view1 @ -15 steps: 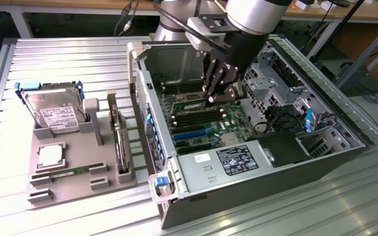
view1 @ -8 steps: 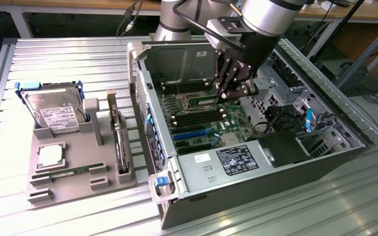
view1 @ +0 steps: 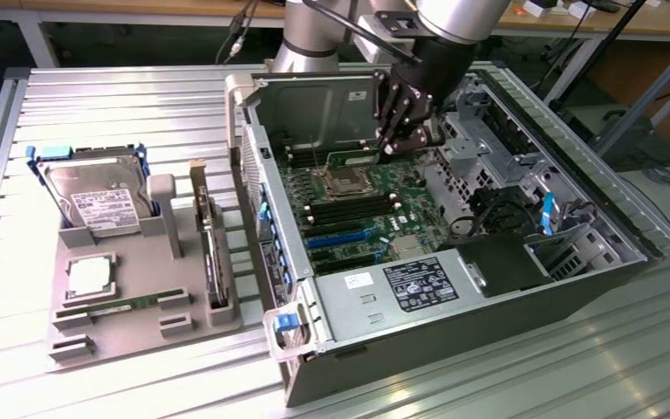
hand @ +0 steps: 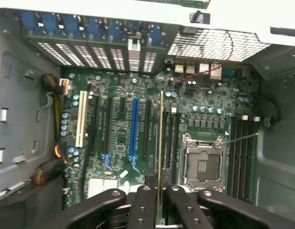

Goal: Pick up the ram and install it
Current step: 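Pick up the ram and move it above insertion slot, then insert the ram into the slot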

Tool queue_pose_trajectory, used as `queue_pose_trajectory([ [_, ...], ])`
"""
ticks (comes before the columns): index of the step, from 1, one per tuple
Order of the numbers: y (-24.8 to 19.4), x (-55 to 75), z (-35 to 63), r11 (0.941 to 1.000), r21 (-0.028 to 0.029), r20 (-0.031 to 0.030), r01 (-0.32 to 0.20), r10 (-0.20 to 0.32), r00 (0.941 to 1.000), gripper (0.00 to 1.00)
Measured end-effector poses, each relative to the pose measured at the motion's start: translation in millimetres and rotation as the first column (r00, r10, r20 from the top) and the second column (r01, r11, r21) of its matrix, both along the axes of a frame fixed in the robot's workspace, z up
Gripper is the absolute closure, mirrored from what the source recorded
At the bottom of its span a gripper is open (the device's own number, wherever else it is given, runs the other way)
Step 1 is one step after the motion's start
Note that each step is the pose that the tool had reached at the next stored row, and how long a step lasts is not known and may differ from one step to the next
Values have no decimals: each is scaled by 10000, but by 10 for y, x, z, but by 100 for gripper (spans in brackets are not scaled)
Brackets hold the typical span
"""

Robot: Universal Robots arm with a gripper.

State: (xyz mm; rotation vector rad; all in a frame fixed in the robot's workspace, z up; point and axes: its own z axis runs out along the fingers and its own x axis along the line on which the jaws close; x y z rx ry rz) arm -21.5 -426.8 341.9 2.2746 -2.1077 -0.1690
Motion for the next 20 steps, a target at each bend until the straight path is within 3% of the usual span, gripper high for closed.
queue_pose_trajectory([
  [1, 15, 0, -1, 10000, 0, 4, 6, -6, 10000, 85],
  [14, 15, 2, -3, 10000, 0, 4, 71, -71, 10000, 85],
  [16, -11, 2, -54, 10000, 6, 4, 63, -63, 10000, 85],
  [20, -12, 46, -210, 10000, 6, 17, 77, -77, 10000, 85],
])
